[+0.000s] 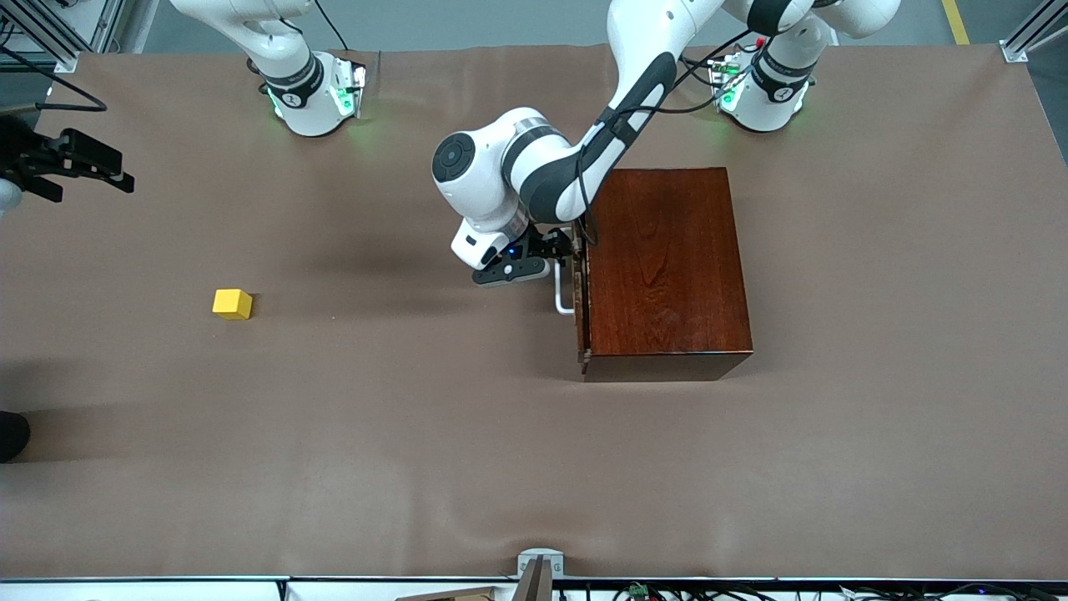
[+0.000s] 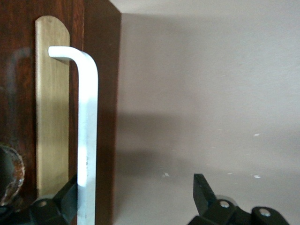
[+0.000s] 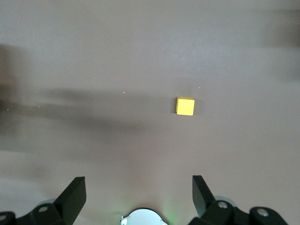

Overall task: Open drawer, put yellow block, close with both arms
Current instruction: 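Pull the drawer open by its handle with the left gripper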

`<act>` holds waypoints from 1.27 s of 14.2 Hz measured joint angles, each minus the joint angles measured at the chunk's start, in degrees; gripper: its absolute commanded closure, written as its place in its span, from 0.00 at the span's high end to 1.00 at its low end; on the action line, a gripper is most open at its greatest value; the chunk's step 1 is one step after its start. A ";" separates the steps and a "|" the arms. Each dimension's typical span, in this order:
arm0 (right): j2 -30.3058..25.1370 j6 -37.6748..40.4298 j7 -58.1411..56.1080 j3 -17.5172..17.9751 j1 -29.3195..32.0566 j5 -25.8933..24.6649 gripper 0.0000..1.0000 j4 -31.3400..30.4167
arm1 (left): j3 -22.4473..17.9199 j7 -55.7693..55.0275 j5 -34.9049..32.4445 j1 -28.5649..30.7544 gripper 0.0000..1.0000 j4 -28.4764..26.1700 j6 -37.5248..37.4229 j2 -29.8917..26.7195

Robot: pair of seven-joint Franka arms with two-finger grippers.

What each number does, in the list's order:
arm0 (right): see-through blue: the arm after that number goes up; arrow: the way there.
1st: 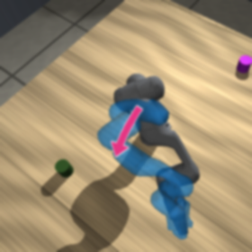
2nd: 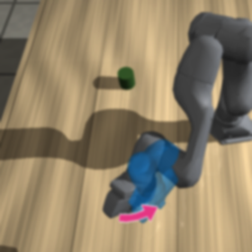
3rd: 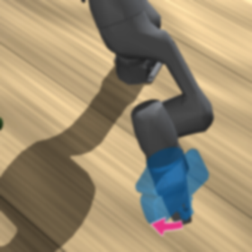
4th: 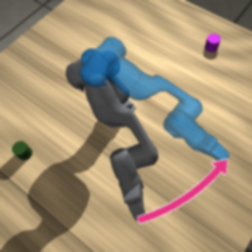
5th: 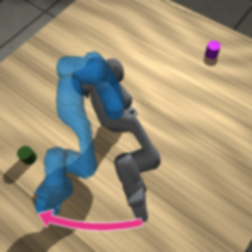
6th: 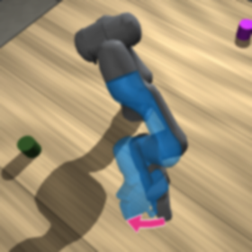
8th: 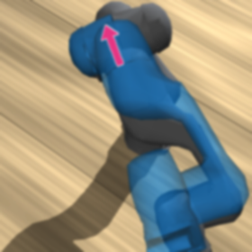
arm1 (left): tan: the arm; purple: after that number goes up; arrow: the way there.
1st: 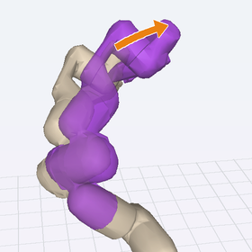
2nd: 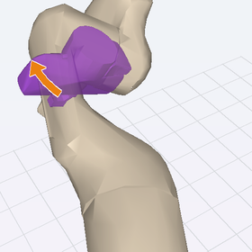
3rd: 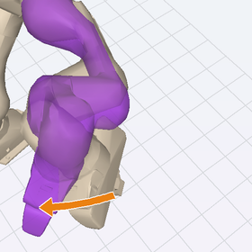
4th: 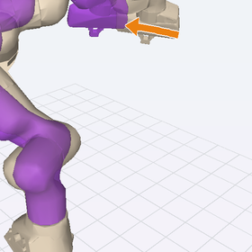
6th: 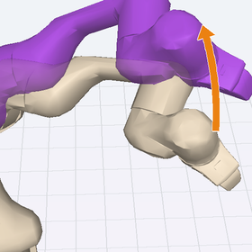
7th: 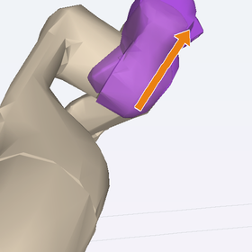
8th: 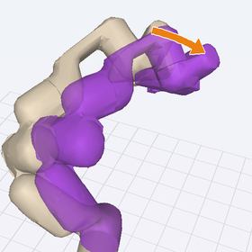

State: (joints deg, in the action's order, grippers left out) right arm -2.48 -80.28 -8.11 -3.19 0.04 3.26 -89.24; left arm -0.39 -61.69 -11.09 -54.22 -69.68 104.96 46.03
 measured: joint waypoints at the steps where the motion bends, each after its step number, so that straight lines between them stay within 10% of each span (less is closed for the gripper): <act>1: 0.00 0.00 0.00 0.00 0.00 0.00 1.00 0.00 | 0.17 -0.70 0.47 -0.08 1.00 0.07 1.16 0.00; 18: 0.06 -0.29 0.00 -0.10 0.00 -0.14 1.00 0.07 | 0.40 -13.45 3.97 -1.26 1.00 0.58 14.82 0.24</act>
State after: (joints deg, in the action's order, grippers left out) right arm -2.43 -80.56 -8.12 -3.29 0.04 3.12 -89.16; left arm 0.01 -75.14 -7.12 -55.48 -69.11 119.78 46.27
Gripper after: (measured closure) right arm 0.000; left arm 0.000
